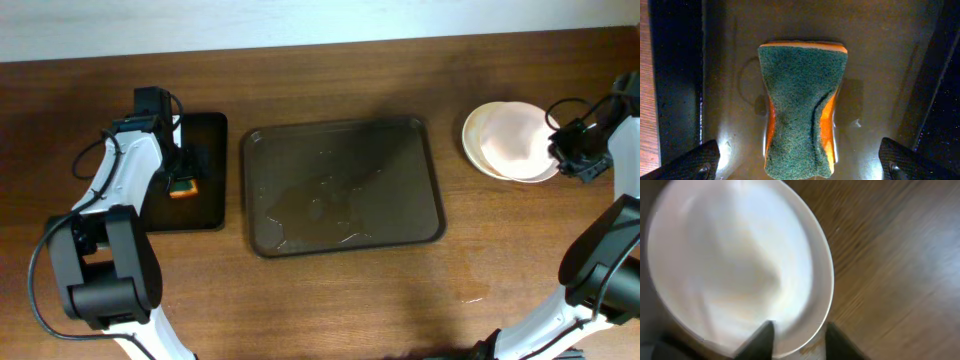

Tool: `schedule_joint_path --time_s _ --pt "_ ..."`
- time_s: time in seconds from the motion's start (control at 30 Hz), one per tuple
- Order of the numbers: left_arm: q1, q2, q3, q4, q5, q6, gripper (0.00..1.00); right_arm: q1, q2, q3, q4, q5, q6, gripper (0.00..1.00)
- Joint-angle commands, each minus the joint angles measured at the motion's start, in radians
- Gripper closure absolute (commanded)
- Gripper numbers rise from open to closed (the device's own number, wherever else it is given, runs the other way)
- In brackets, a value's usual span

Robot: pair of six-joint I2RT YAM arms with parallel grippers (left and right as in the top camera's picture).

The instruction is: Clean dirty plates on tray and stack at the side

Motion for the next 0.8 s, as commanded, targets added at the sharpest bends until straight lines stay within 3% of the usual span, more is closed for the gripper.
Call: schedule_joint_path --time_s 0.0,0.07,0.2,0.27,0.33,0.57,0.6,0.63,0.77 --pt "0.003 0.005 -0.005 0.002 0.007 0.004 0.00 0.006 -0.004 -0.007 0.006 -0.158 -0.017 0.45" --pt "0.003 0.005 -0.005 0.002 0.007 0.004 0.00 0.006 -0.009 -0.007 -0.005 -0.316 -0.100 0.47" --pt "0.003 0.005 -0.005 0.002 0.007 0.004 0.00 0.006 -0.060 0.008 -0.129 -0.358 -0.161 0.47" --pt "0.003 0.005 -0.005 0.002 0.007 0.004 0.00 0.006 -0.094 0.027 -0.204 -0.356 -0.188 0.40" --pt "0.003 0.005 -0.005 0.002 0.007 0.004 0.00 0.006 -0.167 0.072 -0.338 -0.355 -0.240 0.35" --pt "0.003 0.005 -0.005 0.002 0.007 0.004 0.00 0.006 -0.511 0.098 -0.694 -0.340 -0.462 0.30" --pt "0.003 0.005 -0.005 0.002 0.007 0.004 0.00 0.006 -0.577 0.098 -0.737 -0.301 -0.461 0.23" --pt "0.003 0.005 -0.005 0.002 0.007 0.004 0.00 0.006 -0.623 0.093 -0.740 -0.267 -0.461 0.02" --pt "0.003 0.005 -0.005 0.002 0.007 0.004 0.00 0.006 -0.882 0.001 -0.740 -0.249 -0.452 0.02"
